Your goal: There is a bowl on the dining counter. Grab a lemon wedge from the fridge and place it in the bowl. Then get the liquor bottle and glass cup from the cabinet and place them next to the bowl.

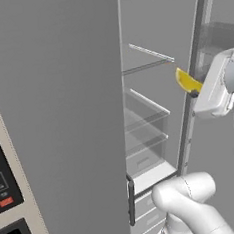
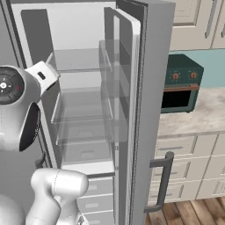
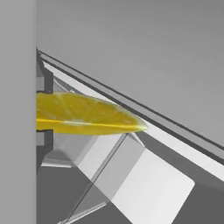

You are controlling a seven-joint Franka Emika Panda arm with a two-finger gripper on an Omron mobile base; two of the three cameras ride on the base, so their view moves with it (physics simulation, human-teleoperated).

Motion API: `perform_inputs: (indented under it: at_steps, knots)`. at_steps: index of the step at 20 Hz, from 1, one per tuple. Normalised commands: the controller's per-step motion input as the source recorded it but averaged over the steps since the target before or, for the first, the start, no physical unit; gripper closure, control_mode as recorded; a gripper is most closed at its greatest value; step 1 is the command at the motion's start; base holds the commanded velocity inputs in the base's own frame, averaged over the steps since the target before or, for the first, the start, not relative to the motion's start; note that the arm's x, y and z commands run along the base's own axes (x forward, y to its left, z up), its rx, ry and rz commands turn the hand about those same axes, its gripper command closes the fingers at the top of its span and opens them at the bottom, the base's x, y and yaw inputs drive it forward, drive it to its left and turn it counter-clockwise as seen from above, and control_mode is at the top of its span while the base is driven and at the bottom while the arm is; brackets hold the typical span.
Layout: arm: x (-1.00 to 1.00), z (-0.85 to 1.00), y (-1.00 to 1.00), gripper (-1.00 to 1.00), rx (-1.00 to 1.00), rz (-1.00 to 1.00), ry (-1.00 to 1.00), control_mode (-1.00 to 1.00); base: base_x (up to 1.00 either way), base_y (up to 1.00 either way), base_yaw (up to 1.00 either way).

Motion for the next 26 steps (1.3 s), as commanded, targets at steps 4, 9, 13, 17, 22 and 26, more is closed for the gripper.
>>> perform_inputs:
  at_steps: [4,9,13,17,22,26]
  knots:
    - [-0.25,0.0,0.0,1.0,0.0,-0.01,-0.03,1.0,-0.21,0.0,-0.02]
    - [0.0,0.0,0.0,1.0,0.0,0.0,0.0,1.0,-1.0,0.0,-0.16]
    - [0.0,0.0,0.0,1.0,0.0,0.0,0.0,1.0,-0.99,0.0,-0.33]
    - [0.0,0.0,0.0,1.0,0.0,0.0,0.0,1.0,-0.9,0.04,-0.46]
    - [0.0,0.0,0.0,1.0,0.0,0.0,0.0,1.0,-0.77,0.02,-0.5]
    - [0.0,0.0,0.0,1.0,0.0,0.0,0.0,1.0,-0.64,0.0,-0.55]
